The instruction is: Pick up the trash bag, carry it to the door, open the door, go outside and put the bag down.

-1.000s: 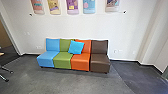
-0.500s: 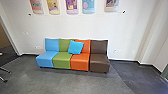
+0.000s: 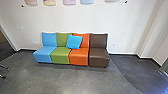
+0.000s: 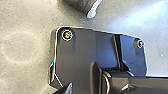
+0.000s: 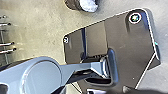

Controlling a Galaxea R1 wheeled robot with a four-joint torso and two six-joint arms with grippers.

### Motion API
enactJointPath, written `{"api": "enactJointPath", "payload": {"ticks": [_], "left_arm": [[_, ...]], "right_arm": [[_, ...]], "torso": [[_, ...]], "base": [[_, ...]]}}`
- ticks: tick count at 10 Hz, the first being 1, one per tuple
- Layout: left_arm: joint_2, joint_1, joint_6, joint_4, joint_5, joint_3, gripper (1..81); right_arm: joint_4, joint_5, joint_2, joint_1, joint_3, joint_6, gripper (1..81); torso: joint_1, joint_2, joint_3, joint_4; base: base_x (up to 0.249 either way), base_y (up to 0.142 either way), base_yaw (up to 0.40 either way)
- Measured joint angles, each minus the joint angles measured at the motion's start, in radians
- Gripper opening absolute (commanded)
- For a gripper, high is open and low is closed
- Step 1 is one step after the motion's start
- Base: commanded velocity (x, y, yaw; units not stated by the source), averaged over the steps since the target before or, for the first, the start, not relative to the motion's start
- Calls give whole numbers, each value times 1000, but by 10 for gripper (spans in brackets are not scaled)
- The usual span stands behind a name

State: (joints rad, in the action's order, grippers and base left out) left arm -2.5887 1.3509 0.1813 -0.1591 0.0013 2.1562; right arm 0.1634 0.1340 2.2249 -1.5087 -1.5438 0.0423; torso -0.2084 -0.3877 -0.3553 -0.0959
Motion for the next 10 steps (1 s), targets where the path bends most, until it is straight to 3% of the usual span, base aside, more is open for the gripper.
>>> {"api": "enactJointPath", "payload": {"ticks": [4, 10], "left_arm": [[2, -42, 3, 56, 2, 0, 811], [-21, -111, 3, 137, 74, -1, 811]], "right_arm": [[1, 5, -61, 16, 83, 4, 811], [0, 4, -134, 21, 172, 4, 811]], "torso": [[-85, -136, -14, 0], [-227, -362, -16, 0]], "base": [[0, 0, 0], [0, 0, 0]]}}
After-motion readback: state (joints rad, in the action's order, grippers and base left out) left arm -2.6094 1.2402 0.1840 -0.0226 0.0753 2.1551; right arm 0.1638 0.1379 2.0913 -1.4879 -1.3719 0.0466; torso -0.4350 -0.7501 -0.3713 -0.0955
